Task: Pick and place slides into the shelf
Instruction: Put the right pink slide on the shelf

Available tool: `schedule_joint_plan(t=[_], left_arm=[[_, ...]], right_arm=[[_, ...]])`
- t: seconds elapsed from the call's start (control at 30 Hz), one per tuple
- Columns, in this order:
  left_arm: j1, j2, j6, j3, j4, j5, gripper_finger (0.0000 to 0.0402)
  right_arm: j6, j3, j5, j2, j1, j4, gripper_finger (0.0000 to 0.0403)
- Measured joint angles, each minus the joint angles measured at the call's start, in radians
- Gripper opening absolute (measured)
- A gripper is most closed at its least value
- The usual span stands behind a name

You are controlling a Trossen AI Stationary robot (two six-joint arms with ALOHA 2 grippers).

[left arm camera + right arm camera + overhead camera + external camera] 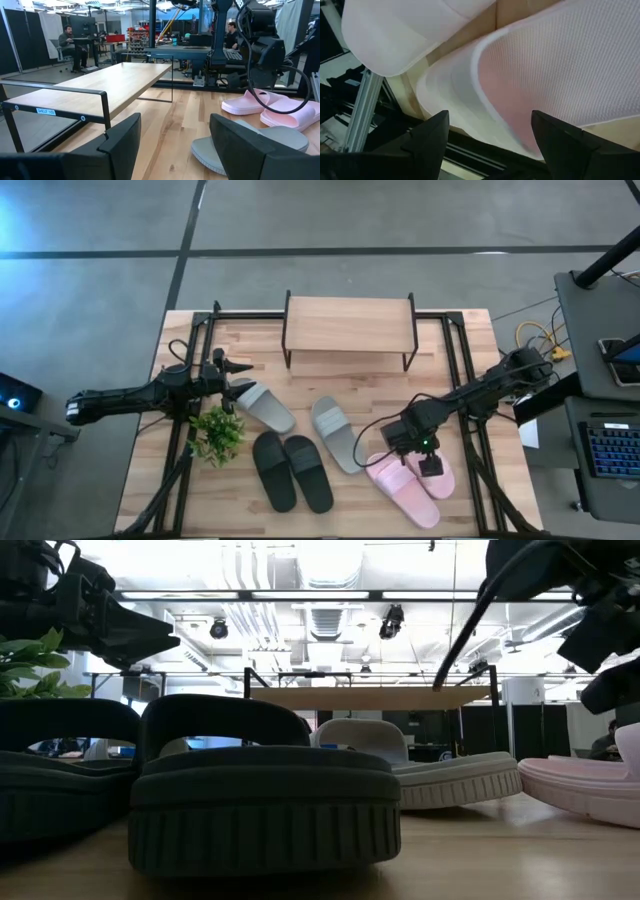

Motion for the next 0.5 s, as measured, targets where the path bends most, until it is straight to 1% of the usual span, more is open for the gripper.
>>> schedule_joint_plan(t=[0.27,0.5], left_arm=[[0.0,0.0,0.0,0.0,0.0,0.0,0.0223],[0.0,0.0,0.0,0.0,0.0,0.0,0.0223]], right_arm=[[0.003,-0.005,-0.003,0.0,0.0,0.026,0.026],[0.003,-0.017,-0.021,0.0,0.001,0.082,0.0223]])
